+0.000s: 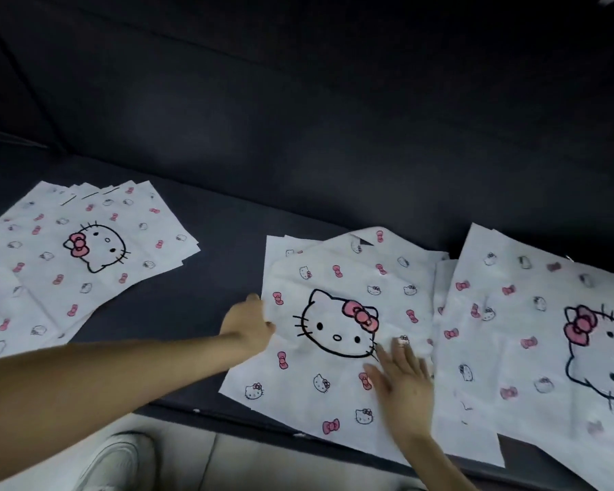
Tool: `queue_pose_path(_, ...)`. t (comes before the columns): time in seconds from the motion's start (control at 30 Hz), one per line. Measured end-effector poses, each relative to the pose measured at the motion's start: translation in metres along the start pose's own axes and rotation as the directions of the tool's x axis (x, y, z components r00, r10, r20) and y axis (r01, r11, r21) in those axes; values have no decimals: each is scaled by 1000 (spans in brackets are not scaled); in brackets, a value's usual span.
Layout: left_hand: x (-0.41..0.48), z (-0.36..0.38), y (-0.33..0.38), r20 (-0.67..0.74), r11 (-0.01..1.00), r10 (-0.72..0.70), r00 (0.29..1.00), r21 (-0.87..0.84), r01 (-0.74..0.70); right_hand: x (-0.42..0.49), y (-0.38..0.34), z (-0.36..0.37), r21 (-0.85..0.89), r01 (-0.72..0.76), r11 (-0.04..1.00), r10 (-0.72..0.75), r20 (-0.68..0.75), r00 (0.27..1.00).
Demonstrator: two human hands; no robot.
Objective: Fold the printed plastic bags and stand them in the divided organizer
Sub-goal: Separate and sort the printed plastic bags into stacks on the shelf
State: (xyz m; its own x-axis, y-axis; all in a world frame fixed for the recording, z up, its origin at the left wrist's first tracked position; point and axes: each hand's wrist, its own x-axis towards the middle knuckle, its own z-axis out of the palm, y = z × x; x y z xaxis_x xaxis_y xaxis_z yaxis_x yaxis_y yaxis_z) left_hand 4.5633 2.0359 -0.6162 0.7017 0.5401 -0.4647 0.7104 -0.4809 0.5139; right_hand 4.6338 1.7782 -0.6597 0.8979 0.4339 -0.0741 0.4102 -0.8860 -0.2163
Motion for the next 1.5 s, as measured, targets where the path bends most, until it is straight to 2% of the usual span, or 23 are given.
queue_pose_path(0.1,-8,5,6,-102,997,-47,994,-72,40,-2,-4,1,87,11,996,-1,-112,994)
queue_pose_path(0.27,-24,-20,10,-237,995,34,971,-82,-55,-1,-13,-14,228,73,971,-11,-263,965)
queue_pose_path(0.43,-51,-63,35,-346,984,155,925,-30,-176,-2,-23,-57,355,87,931,72,-412,908)
queue_pose_path(0.63,-91,-93,79,-436,928,253,864,-143,-344,-19,-18,-130,417,171,893,103,-558,823)
queue_pose_path(0.73,-104,-88,109,-418,880,317,851,-205,-429,-31,7,-162,489,112,865,195,-533,823)
queue_pose_path(0.87,-106,-53,164,-341,826,400,850,-267,-496,-50,63,-194,580,-52,813,371,-448,813)
queue_pose_path(1.0,-109,-2,241,-263,750,510,819,-331,-573,-70,124,-226,622,-207,755,554,-436,710)
queue_pose_path(1.1,-121,26,302,-221,632,593,774,-468,-618,-85,162,-261,659,-257,707,659,-483,577)
queue_pose_path(1.2,-132,40,349,-218,507,657,721,-580,-638,-97,183,-292,628,-258,734,666,-591,456)
queue_pose_path(1.3,-131,47,374,-244,434,656,714,-652,-622,-100,191,-295,529,-284,800,600,-721,347)
queue_pose_path(1.37,-120,51,378,-254,454,644,721,-632,-628,-96,191,-280,481,-307,821,566,-752,337)
queue_pose_path(1.4,-111,54,376,-246,499,643,725,-584,-640,-93,190,-269,478,-311,821,566,-748,345)
queue_pose_path(1.5,-84,65,358,-233,678,657,717,-235,-697,-74,188,-231,575,-340,744,667,-610,428)
